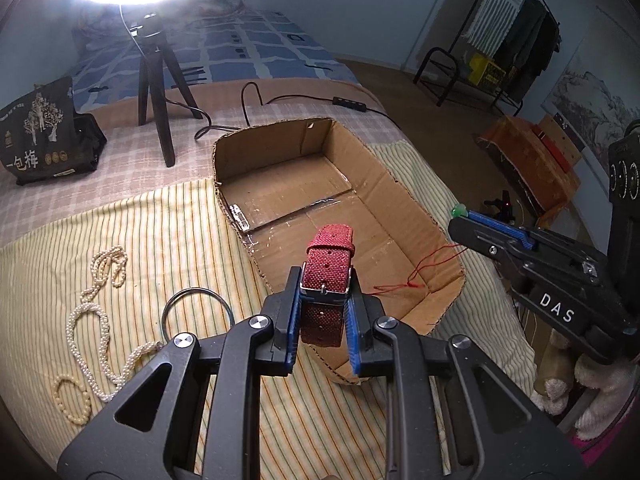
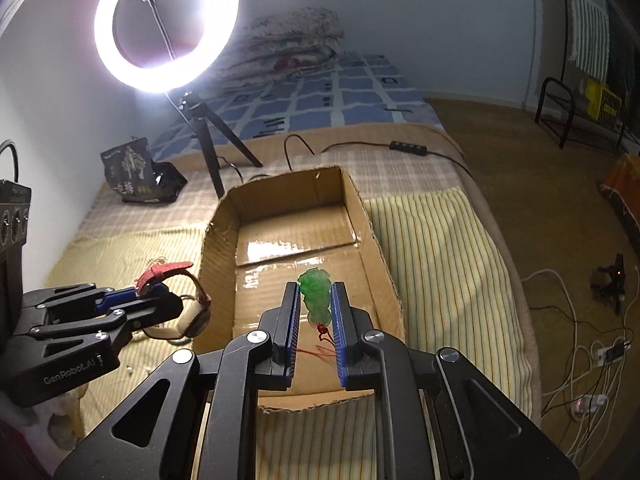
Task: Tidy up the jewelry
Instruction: 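Carry the jade pendant and red watch toward the cardboard box with both tools, then open the right tool to drop the jade pendant into the box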
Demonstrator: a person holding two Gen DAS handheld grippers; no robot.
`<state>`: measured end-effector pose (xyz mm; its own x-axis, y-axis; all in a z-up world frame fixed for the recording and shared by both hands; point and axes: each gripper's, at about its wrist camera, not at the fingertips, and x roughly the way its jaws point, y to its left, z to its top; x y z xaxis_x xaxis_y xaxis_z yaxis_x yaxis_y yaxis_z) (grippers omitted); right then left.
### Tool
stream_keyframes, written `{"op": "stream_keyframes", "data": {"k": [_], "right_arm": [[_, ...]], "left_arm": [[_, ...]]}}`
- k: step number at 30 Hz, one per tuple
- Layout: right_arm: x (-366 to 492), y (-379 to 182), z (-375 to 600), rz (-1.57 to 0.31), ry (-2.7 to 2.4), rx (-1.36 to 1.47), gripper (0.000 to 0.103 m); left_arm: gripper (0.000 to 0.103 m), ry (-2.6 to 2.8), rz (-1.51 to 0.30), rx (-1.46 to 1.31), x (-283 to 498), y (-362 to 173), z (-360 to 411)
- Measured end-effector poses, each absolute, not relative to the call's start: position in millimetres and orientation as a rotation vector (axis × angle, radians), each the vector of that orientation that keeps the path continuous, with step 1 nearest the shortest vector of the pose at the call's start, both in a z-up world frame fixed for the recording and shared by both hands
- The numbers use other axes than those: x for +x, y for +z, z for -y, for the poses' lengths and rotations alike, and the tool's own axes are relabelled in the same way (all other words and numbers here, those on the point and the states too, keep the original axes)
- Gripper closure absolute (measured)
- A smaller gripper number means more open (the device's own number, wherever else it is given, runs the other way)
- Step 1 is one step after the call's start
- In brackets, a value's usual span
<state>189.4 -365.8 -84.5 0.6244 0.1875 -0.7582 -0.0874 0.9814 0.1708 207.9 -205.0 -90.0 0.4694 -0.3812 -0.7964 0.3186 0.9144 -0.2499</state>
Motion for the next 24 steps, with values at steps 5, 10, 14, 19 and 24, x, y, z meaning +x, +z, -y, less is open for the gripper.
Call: {"op": "stream_keyframes", "data": {"k": [5,10,14,19,24], "right_arm": [[189,-88,364,-0.893,0.165,0.111,0.089],[189,-87,363,-0.893,0.147,0.099,0.067],[187,-85,365,-0.871,0.120,0.098,0.055],[188,-82,365,-0.863,0.087,0.094,0.043],[186,-77,361,-0.855,0.076,0.079,0.040]], "left_arm": [[0.085,-0.419,-0.976,-0.059,206,-89,207],[0.063,-0.398,-0.945,-0.040,205,-86,207],[0.060,-0.385,-0.928,-0.040,205,-82,204],[0.048,-0.381,-0.919,-0.042,204,-80,200],[0.044,-0.381,-0.901,-0.042,199,-73,196]]}}
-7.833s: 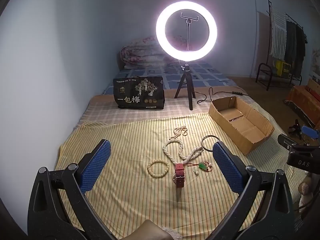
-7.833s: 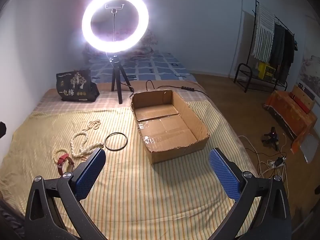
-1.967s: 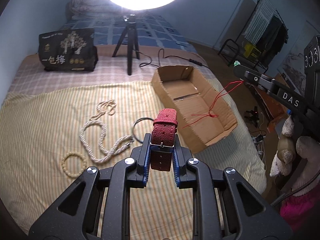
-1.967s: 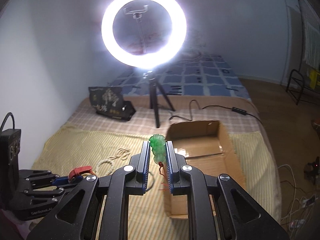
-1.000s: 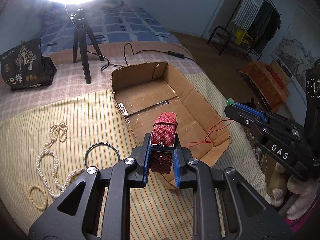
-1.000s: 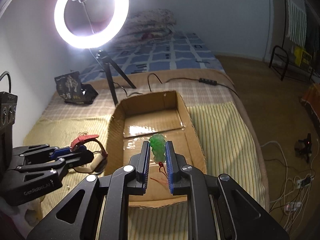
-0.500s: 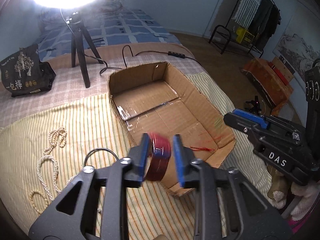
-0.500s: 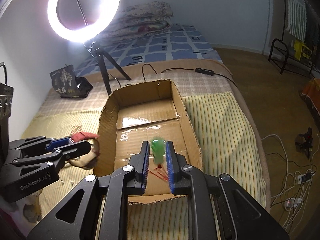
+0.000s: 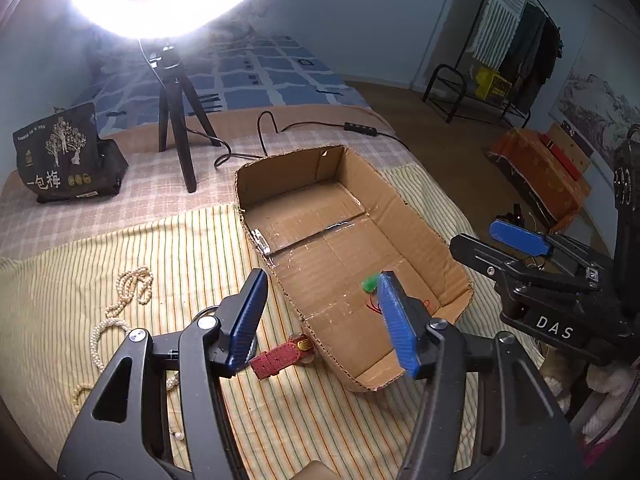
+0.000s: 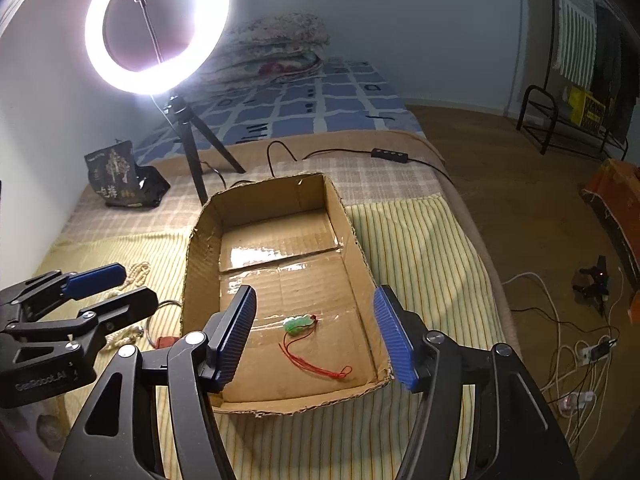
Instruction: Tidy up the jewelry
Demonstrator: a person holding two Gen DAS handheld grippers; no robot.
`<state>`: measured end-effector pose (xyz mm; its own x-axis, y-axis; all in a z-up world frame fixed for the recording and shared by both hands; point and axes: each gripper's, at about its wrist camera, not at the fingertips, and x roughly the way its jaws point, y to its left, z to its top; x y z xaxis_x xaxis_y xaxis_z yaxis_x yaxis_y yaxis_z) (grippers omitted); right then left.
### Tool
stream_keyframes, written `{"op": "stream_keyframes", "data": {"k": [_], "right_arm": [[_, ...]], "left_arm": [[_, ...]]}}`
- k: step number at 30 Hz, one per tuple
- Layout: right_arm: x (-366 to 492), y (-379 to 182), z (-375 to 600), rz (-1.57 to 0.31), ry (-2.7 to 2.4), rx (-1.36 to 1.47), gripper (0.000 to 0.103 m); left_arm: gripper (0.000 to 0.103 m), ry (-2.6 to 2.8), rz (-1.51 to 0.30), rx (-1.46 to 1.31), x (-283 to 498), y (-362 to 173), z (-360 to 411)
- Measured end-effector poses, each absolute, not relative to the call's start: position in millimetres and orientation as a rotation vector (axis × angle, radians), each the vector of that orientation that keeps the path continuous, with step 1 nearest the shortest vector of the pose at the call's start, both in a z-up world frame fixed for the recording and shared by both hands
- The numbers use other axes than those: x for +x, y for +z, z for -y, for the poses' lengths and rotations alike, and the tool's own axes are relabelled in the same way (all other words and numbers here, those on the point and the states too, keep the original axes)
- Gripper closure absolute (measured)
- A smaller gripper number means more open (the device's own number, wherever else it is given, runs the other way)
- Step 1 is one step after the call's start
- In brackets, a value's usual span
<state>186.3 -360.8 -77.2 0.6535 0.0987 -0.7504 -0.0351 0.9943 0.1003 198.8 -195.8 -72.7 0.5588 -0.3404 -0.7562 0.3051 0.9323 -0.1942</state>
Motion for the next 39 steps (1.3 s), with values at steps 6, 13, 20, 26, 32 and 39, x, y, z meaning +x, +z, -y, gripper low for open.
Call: {"op": "stream_keyframes", "data": {"k": [6,13,20,26,32,39], "right_arm": [[184,-71,359,-0.842,0.070,0.074,0.039],[179,-63,352,-0.828,0.077,0.057,0.039],[174,-54,346,-0.813,0.082,0.043,0.039],[173,-49,340,-0.801,0.092,0.037,0.039],[174,-49,330,-0.804,0.107,0.012,0.039],[174,-51,326,-0.808,0.114,-0.005,0.039]], "left_arm": [[0.044,-0.381,-0.890,-0.048,193,-66,190],[0.044,-0.375,-0.863,-0.042,184,-55,178],[0.044,-0.342,-0.836,-0.055,179,-43,147],[0.044,-0.300,-0.822,-0.065,177,-40,118],[0.044,-0.270,-0.838,-0.063,177,-47,100],[0.044,-0.259,-0.846,-0.063,177,-51,92]]}}
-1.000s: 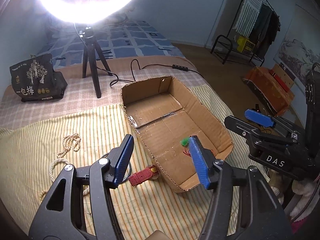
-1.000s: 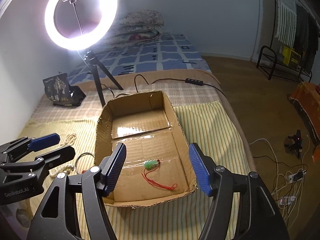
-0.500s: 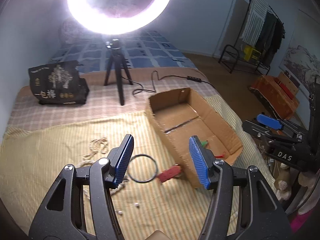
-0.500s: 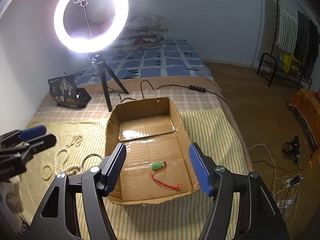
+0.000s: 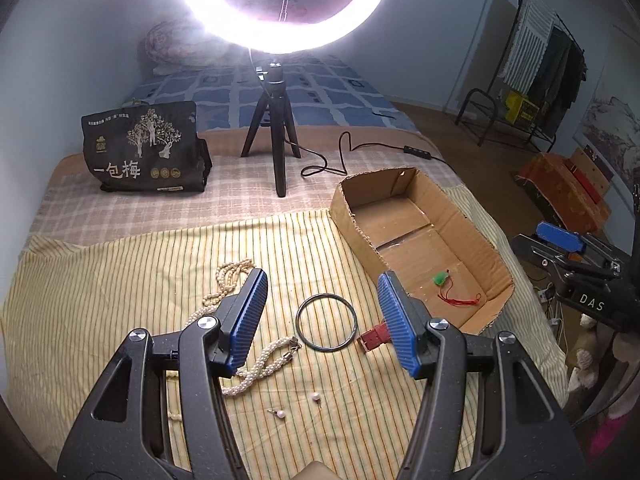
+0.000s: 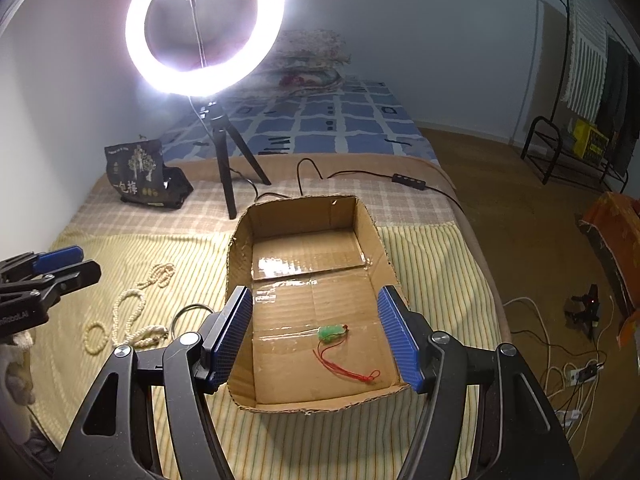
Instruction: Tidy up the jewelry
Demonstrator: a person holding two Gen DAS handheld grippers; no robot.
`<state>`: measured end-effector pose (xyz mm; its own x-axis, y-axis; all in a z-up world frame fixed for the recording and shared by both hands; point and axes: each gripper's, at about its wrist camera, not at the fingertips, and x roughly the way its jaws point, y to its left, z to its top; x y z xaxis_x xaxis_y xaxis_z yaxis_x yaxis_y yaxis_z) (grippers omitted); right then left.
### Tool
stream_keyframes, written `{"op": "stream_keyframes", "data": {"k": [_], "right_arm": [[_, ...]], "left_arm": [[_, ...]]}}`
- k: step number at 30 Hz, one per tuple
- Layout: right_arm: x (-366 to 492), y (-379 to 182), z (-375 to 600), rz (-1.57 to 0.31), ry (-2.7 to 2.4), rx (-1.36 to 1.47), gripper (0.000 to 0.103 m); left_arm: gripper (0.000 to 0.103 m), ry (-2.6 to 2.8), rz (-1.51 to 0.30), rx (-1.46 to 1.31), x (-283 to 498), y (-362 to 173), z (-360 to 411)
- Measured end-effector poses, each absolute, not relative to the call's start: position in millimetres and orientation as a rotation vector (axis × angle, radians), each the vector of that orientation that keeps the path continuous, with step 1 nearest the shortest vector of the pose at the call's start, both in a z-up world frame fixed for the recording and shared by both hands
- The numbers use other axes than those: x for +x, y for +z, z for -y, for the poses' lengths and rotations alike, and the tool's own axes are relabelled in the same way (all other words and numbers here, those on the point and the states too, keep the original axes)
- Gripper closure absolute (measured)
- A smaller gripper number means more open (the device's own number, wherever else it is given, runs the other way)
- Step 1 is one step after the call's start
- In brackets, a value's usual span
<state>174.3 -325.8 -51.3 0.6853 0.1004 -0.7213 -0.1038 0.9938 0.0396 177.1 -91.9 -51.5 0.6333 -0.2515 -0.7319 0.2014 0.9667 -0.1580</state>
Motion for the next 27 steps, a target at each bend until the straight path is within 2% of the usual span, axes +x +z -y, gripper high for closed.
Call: {"op": "stream_keyframes", "data": {"k": [16,27], "right_arm": [[165,-51,316,-0.809,0.124,-0.029,0.039],[147,-57,273,-0.828,0.263,-0.083,0.039]], "left_arm": [[0.044,-0.253,-0.832,-0.028,163,-52,79],[0.044,-0.188,-0.838,-0.049,157,-56,20]]}}
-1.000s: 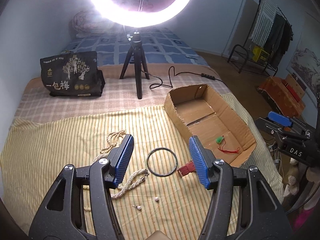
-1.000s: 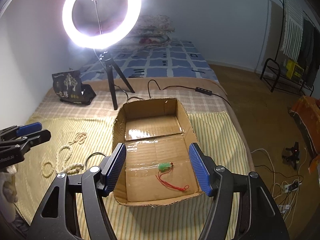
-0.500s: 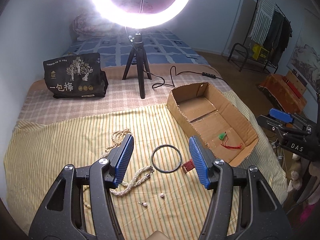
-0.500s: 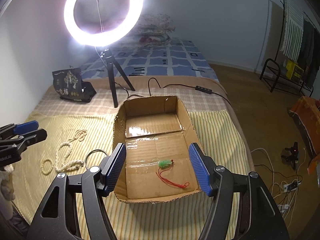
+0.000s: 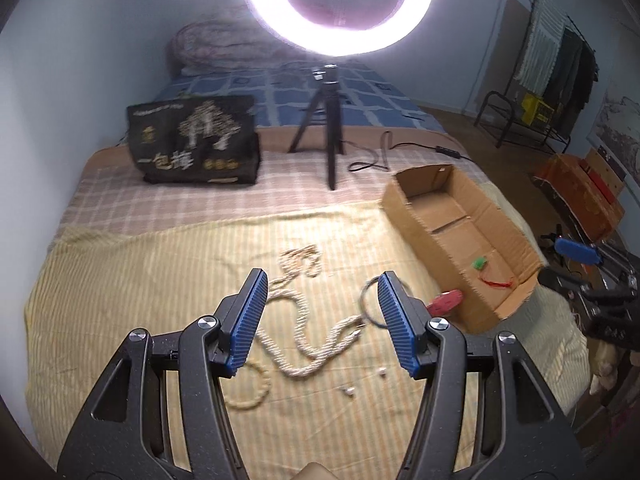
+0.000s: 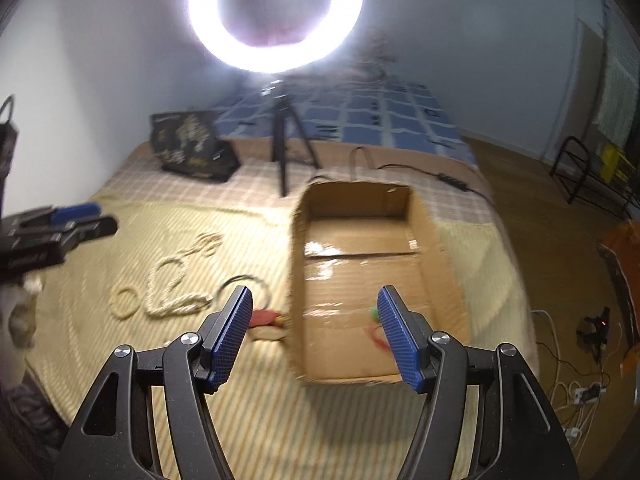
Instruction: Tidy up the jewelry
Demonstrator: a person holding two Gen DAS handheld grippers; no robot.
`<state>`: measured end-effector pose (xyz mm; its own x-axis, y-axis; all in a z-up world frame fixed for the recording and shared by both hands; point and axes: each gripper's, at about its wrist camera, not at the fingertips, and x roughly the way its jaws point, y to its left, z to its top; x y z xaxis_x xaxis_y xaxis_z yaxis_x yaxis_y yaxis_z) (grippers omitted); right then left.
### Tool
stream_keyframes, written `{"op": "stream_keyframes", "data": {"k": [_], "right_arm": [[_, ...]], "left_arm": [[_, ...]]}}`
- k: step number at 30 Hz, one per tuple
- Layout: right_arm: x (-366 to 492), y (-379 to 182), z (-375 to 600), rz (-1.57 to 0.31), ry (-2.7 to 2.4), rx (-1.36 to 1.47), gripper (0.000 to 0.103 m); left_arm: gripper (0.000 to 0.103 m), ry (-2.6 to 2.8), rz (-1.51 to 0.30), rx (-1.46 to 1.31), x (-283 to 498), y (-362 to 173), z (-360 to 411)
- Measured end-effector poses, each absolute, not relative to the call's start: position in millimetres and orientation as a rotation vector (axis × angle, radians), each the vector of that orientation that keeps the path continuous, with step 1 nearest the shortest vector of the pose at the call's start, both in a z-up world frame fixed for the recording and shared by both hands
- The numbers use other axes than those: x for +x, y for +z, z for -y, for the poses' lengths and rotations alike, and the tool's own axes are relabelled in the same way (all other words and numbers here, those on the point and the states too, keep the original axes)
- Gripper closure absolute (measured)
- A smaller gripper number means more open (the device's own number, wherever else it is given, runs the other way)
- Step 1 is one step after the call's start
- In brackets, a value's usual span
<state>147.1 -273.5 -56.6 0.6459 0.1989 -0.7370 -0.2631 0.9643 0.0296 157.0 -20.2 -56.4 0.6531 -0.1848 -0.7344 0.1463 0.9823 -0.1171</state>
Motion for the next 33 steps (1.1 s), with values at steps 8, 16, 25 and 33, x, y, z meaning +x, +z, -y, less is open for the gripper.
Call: {"op": "stream_keyframes", "data": {"k": [8,16,25,33], "right_arm": [[139,-82,235,-0.890,0.369,-0.107,0.039],[141,-111,210,-0.965,0.426,-0.101,0.039],[157,-134,203,-1.027,0.420,-0.077,0.050],[168,-146,201,-1.056,0.402,-0.063,0.058]], "left_arm": [[0.044,-0.140,-0.880,-0.095,154,-69,-28],[0.044,-0.133,-0.963,-0.155,159,-93,-47],[0.054,-0.133,-1.120,-0.273,184,-138,-55],[0.054,-0.121,-1.194,-0.332,202,-164,-55]]}}
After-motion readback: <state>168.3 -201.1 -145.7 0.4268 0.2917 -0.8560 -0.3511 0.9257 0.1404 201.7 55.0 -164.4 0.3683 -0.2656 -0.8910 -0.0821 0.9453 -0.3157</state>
